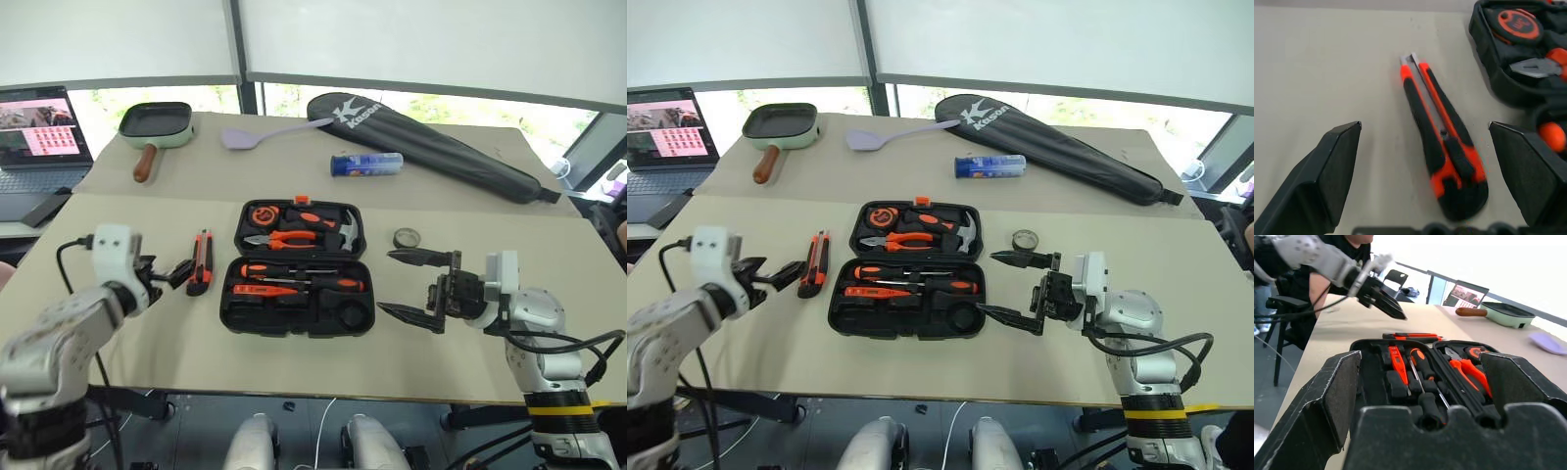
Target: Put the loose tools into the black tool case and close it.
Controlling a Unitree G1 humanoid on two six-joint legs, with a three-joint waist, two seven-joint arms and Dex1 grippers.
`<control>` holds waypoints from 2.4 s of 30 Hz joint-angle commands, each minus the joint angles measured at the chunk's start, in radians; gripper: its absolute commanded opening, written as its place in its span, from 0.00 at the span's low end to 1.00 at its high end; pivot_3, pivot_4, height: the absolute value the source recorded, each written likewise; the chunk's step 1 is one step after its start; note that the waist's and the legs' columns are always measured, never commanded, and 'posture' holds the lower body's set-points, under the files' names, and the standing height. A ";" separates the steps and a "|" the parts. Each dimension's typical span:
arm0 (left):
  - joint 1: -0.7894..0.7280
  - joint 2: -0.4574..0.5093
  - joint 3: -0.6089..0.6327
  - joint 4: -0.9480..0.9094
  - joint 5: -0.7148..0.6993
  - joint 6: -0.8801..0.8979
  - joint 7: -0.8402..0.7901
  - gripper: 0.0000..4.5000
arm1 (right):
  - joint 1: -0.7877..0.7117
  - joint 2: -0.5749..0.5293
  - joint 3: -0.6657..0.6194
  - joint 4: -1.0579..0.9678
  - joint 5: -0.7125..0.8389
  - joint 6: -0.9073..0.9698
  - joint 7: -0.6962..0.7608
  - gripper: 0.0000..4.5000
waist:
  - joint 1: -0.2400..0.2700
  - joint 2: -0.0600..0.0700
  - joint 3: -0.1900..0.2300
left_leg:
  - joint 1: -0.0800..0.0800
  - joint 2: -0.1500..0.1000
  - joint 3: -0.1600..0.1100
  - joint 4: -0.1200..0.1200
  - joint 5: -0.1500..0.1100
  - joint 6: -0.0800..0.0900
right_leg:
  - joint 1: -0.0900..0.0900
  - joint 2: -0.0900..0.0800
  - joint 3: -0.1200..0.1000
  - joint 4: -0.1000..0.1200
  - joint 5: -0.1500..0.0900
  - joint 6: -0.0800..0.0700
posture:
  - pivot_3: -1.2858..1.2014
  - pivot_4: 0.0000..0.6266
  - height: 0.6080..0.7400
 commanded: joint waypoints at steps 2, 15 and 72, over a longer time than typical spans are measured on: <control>-0.057 -0.006 -0.100 0.087 0.082 0.009 0.040 1.00 | -0.002 -0.011 -0.008 -0.101 0.026 0.019 -0.026 1.00 | -0.004 0.000 0.000 | 0.000 0.000 0.000 -0.002 0.000 0.000 | -0.001 0.000 0.000 0.000 0.000 0.000 | 0.52 0.24 1.00; -0.077 -0.040 -0.172 0.215 0.155 -0.090 -0.028 0.40 | 0.005 -0.014 -0.010 -0.195 0.042 0.073 -0.080 1.00 | 0.012 0.000 0.000 | 0.000 -0.001 0.001 -0.003 0.000 -0.001 | 0.000 -0.001 0.000 -0.001 0.000 0.000 | 0.52 0.24 1.00; -0.228 0.147 -0.447 0.254 0.190 -0.883 -1.149 0.88 | 0.113 -0.184 0.016 -0.317 0.095 0.285 -0.059 1.00 | 0.027 0.002 0.003 | -0.009 0.001 0.007 -0.005 0.000 0.001 | -0.003 0.001 -0.002 -0.014 0.001 0.001 | 0.52 0.24 1.00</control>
